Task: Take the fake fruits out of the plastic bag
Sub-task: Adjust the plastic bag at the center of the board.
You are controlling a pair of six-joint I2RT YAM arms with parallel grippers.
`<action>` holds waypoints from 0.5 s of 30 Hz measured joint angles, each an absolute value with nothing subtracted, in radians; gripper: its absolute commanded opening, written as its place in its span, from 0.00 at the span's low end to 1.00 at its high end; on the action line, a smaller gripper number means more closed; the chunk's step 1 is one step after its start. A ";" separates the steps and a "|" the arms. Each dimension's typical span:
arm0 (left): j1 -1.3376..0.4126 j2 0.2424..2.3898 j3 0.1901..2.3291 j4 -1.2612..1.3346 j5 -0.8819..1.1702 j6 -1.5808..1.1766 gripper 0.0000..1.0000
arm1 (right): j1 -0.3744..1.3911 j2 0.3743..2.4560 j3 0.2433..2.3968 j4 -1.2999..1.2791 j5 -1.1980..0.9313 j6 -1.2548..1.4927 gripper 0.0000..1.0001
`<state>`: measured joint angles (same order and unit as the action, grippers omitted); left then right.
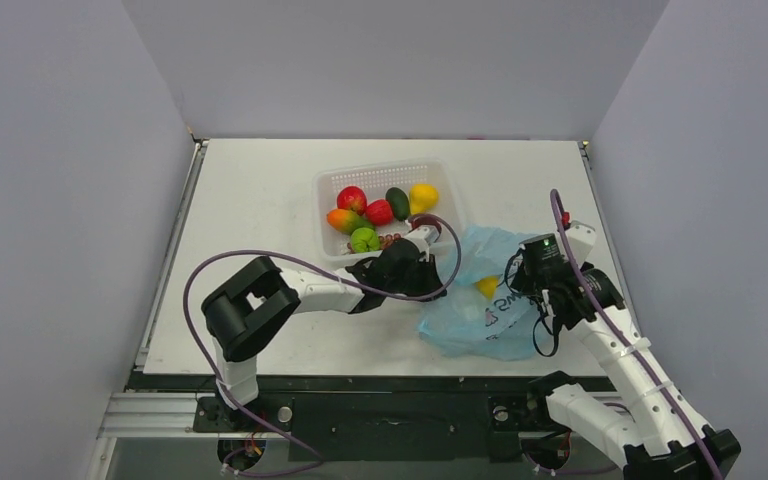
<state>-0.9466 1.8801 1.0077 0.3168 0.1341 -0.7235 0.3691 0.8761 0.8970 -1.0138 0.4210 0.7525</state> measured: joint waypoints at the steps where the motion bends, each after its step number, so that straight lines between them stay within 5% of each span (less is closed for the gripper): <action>1: -0.950 1.869 1.015 0.305 0.128 -0.716 0.00 | 0.369 0.885 0.904 -1.028 0.442 0.748 0.54; 9: -0.966 1.810 1.242 0.187 0.154 -0.649 0.00 | 0.369 0.961 0.938 -1.048 0.525 0.665 0.01; 15: -0.967 1.733 1.432 0.112 0.196 -0.569 0.00 | 0.369 0.968 1.040 -1.027 0.530 0.620 0.00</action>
<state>-0.9668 1.7332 1.4322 0.1120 0.1963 -0.5690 0.3691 0.9684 1.0405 -1.0267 0.5301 0.6201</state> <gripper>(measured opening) 0.004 0.005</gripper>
